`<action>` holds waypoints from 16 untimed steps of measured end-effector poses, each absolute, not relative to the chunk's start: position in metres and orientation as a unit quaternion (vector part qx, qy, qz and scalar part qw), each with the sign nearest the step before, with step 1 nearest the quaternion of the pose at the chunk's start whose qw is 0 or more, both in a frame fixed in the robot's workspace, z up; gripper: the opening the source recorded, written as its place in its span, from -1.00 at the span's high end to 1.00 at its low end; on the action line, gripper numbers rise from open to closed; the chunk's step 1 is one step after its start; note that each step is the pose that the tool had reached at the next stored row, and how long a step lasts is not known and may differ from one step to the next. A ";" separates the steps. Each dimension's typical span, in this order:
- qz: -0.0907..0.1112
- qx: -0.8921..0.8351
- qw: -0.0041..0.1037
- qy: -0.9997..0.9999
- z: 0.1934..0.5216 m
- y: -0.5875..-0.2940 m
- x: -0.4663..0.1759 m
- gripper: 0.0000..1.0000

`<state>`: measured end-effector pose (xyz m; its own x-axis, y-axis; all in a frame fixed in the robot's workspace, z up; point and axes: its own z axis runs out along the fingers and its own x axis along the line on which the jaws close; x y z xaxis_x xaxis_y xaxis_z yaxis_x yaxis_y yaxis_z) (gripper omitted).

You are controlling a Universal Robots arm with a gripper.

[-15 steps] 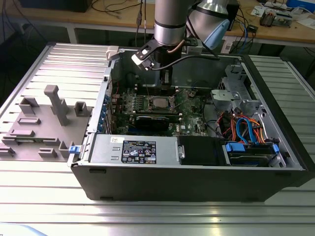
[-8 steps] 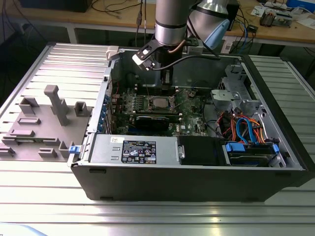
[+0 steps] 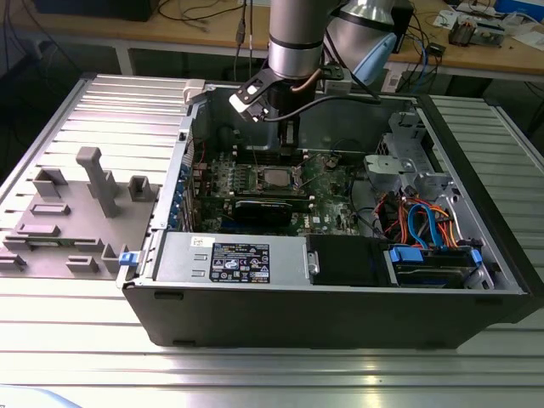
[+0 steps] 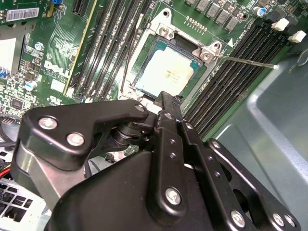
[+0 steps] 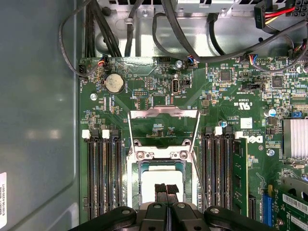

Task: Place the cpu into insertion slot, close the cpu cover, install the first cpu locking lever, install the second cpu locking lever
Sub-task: 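Close the cpu cover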

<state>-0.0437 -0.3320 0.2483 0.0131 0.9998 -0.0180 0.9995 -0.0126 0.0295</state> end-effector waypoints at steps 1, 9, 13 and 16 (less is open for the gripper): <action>0.004 0.712 0.017 0.702 0.248 -0.332 -0.044 0.79; 0.004 0.712 0.017 0.702 0.250 -0.332 -0.042 0.79; 0.004 0.712 0.017 0.702 0.260 -0.332 -0.042 0.79; 0.004 0.712 0.017 0.702 0.264 -0.332 -0.042 0.79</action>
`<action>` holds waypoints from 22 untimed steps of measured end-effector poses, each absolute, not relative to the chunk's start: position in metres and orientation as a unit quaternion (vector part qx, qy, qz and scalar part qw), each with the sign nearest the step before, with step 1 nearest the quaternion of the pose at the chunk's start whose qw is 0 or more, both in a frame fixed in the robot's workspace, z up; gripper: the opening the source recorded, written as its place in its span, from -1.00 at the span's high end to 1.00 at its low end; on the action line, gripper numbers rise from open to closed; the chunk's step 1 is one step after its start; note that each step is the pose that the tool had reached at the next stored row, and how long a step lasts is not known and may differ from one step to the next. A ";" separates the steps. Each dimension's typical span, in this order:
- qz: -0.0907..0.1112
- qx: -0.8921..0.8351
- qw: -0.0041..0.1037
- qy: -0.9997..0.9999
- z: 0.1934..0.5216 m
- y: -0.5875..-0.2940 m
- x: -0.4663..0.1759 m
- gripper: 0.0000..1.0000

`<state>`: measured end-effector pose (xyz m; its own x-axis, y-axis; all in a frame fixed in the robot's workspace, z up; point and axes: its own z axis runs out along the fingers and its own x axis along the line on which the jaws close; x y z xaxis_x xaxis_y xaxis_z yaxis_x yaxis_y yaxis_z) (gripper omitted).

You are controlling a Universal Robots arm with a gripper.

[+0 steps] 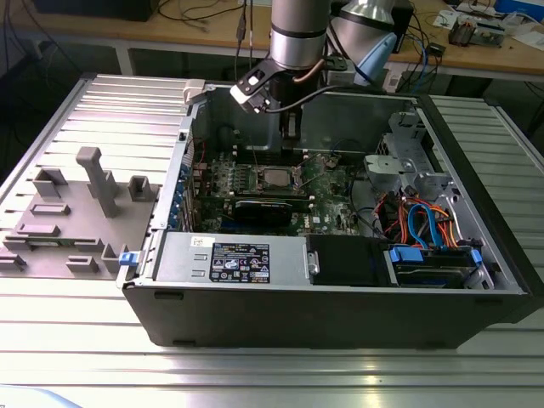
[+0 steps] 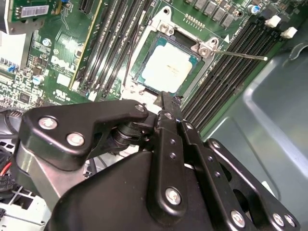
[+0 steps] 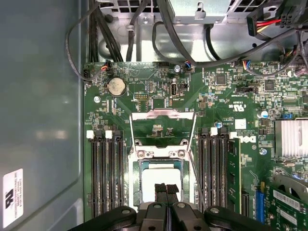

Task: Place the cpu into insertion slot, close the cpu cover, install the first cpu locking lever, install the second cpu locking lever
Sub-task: 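Close the cpu cover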

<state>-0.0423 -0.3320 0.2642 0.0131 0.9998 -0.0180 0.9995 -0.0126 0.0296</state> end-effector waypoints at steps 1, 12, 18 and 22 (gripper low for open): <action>0.004 0.712 0.017 0.702 0.265 -0.332 -0.042 0.79; 0.004 0.711 0.017 0.702 0.269 -0.332 -0.041 0.79; 0.004 0.711 0.017 0.702 0.269 -0.332 -0.033 0.79; 0.004 0.712 0.017 0.702 0.269 -0.332 -0.029 0.79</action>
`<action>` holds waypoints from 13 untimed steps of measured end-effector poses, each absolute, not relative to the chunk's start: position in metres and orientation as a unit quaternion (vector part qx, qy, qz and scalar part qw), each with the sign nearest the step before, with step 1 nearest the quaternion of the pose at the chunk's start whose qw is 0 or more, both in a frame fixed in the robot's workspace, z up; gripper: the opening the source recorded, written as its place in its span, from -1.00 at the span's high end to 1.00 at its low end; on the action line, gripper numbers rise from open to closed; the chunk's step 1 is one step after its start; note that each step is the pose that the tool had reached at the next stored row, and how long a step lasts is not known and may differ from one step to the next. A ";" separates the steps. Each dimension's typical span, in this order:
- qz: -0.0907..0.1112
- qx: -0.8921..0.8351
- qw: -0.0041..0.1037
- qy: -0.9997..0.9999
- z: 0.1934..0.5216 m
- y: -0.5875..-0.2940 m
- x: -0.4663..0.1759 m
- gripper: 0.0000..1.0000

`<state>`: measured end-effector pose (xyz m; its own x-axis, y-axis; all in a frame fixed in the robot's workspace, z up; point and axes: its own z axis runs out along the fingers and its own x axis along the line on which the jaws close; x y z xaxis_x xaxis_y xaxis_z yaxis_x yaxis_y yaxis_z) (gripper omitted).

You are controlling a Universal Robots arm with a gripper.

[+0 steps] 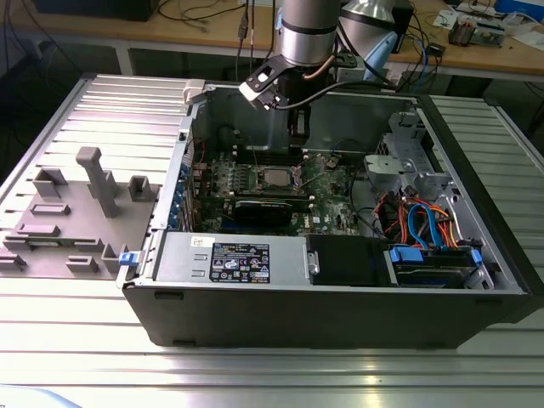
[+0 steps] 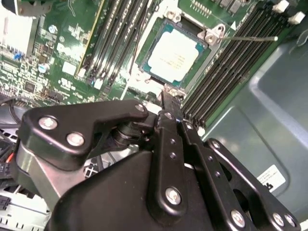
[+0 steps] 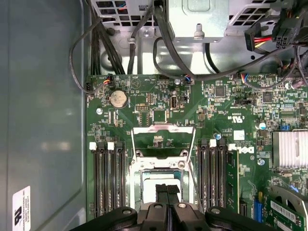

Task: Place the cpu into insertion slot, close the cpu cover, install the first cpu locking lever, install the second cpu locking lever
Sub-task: 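Close the cpu cover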

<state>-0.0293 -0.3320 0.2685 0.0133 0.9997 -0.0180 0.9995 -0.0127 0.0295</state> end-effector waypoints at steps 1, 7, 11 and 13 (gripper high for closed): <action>0.004 0.712 0.017 0.702 0.269 -0.332 -0.029 0.79; 0.005 0.712 0.012 0.702 0.274 -0.332 -0.027 0.79; 0.005 0.712 0.012 0.702 0.274 -0.332 -0.027 0.79; 0.005 0.712 0.012 0.702 0.274 -0.332 -0.026 0.79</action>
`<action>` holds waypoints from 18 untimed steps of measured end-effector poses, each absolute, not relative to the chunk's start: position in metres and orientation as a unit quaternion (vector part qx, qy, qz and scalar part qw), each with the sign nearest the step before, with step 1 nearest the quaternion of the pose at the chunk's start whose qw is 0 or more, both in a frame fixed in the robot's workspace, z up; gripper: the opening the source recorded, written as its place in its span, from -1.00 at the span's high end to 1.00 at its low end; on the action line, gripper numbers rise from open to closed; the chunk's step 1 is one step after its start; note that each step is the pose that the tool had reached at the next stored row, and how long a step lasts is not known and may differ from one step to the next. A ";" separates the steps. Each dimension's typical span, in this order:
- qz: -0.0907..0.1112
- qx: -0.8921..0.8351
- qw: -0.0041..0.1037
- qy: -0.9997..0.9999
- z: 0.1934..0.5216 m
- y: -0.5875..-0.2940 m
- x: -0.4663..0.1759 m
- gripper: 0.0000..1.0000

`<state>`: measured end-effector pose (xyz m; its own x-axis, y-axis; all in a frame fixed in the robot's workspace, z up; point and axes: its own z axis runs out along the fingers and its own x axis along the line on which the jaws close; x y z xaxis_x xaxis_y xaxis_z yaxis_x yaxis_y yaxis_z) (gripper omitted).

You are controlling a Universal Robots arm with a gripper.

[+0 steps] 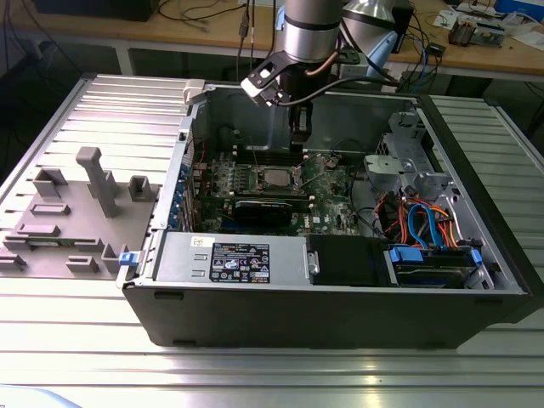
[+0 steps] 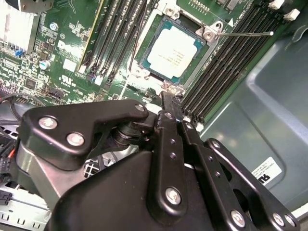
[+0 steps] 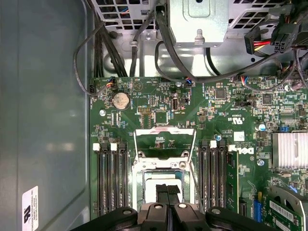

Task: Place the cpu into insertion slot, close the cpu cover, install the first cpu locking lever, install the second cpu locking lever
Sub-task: 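Close the cpu cover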

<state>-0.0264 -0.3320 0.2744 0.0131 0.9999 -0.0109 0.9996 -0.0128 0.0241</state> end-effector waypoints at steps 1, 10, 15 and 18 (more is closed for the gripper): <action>0.005 0.712 0.012 0.702 0.274 -0.332 -0.025 0.79; 0.005 0.711 0.012 0.703 0.274 -0.332 -0.023 0.79; 0.005 0.712 0.012 0.702 0.274 -0.332 -0.015 0.79; 0.005 0.712 0.012 0.702 0.272 -0.332 -0.008 0.79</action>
